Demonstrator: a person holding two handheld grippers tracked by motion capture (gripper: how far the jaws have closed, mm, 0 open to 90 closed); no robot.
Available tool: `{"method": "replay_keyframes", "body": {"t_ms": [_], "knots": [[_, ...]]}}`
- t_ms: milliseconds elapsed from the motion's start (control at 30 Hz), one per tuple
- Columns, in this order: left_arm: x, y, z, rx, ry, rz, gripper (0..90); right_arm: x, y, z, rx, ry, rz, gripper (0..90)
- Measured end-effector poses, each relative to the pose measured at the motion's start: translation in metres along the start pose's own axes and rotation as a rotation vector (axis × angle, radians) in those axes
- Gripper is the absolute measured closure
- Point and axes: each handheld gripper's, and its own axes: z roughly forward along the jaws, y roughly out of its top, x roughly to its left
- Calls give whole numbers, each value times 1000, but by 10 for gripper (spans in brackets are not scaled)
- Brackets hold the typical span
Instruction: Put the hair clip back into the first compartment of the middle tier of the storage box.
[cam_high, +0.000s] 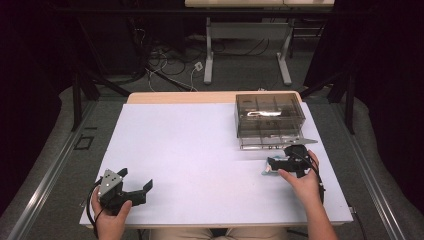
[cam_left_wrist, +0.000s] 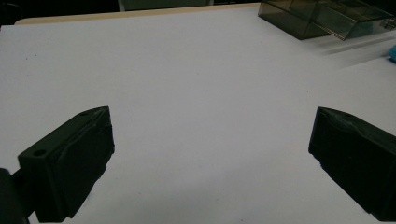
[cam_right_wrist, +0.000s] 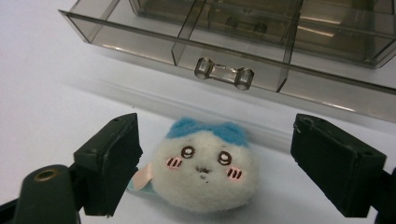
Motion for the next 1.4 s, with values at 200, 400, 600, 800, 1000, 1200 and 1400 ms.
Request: {"method": "replay_keyframes", "body": {"t_ms": [200, 400, 600, 800, 1000, 1200, 1400], "knots": [[1, 0, 1, 15, -1, 6, 3, 2, -2, 6, 47, -1, -2, 152], [1, 0, 1, 21, -1, 10, 3, 4, -3, 9, 64, -6, -7, 152], [1, 0, 1, 21, 1, 12, 3, 6, -4, 12, 74, -7, -16, 154], [2, 0, 1, 28, 1, 17, 3, 8, -5, 15, 104, -17, -30, 173], [1, 0, 1, 28, 2, 18, 4, 10, -6, 17, 118, -16, -41, 204], [2, 0, 0, 27, 3, 18, 3, 11, -6, 19, 128, -22, -65, 220], [1, 0, 0, 23, 4, 18, 3, 12, -6, 20, 133, -27, -72, 242]]}}
